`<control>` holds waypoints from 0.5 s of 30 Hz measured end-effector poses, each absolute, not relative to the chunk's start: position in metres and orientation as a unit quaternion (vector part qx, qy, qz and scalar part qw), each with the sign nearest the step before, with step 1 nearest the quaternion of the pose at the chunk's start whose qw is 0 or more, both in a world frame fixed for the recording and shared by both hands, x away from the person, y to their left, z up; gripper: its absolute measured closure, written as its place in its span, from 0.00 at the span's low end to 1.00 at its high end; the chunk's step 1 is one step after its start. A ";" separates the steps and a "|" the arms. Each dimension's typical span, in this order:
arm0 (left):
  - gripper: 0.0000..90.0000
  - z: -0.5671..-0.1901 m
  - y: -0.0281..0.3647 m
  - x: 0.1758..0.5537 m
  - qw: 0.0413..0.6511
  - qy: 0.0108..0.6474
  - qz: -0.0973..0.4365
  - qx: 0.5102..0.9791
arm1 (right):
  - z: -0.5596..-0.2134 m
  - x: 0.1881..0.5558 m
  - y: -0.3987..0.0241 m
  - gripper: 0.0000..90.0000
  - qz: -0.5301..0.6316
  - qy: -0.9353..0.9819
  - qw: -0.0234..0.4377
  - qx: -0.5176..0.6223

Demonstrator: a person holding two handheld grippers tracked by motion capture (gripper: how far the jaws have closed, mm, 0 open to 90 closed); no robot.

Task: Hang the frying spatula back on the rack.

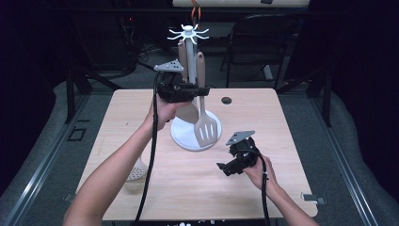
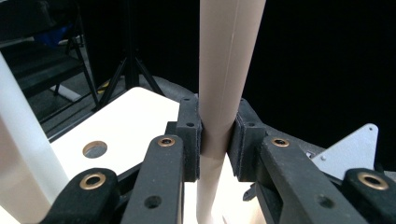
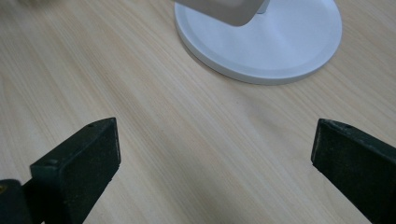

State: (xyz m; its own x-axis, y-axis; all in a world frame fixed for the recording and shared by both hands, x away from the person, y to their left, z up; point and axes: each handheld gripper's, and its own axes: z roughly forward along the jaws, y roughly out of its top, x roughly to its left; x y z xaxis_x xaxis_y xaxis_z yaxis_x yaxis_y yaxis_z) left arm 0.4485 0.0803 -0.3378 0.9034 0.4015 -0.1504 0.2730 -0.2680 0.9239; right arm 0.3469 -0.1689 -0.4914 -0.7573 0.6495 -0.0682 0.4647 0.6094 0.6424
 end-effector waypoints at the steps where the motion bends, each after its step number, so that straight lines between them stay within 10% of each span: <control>1: 0.85 -0.337 0.080 0.450 0.567 0.214 0.056 0.793 | -0.491 0.347 -0.169 0.01 0.310 0.885 0.148 0.315; 15: 0.85 -0.328 0.082 0.467 0.567 0.233 0.058 0.788 | -0.494 0.347 -0.169 0.01 0.307 0.886 0.142 0.316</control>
